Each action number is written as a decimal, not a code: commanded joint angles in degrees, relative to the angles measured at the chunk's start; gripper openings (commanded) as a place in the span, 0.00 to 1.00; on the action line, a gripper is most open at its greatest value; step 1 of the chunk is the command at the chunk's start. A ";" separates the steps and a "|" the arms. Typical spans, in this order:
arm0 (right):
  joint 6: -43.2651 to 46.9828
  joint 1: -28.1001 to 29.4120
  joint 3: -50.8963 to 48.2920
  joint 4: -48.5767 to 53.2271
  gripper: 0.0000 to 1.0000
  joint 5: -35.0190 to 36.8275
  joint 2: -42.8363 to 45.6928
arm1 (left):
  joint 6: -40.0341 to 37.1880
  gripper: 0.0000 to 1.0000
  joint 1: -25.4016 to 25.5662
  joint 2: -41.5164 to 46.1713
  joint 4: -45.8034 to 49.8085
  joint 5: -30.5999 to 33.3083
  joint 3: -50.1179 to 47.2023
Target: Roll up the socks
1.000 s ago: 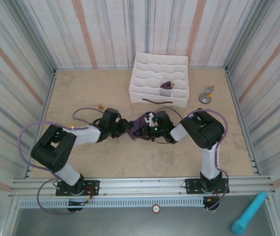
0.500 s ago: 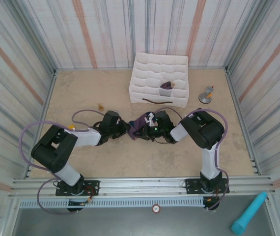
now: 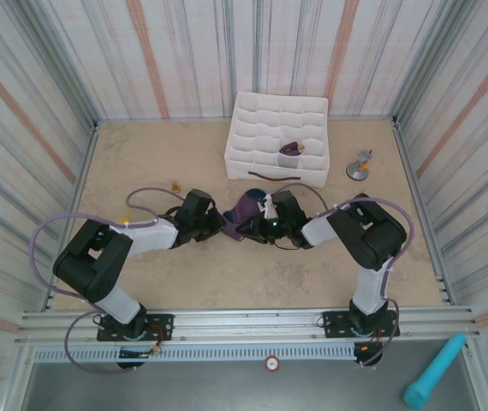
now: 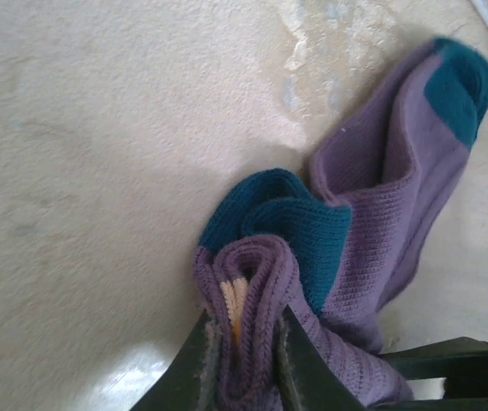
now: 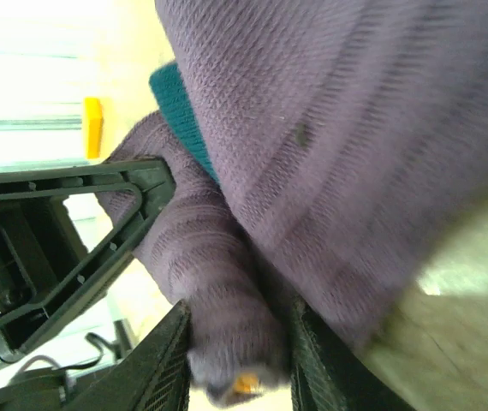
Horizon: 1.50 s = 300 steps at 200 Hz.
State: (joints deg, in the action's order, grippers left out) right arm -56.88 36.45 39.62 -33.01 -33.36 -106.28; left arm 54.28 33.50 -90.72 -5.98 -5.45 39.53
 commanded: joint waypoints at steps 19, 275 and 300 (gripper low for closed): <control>12.27 3.69 0.29 21.63 0.40 15.33 8.36 | -3.16 0.02 -0.54 4.10 15.75 5.16 1.89; 61.49 41.56 16.36 23.13 0.67 81.52 -7.04 | -7.70 0.01 -3.85 4.94 25.02 -4.90 3.42; 58.01 40.11 16.07 24.14 0.60 81.01 -8.47 | -7.87 0.01 -4.06 5.06 24.96 -5.42 3.30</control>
State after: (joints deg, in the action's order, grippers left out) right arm 4.71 78.22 55.72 -11.03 46.76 -111.98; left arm 47.77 29.95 -85.34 16.51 -9.72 42.87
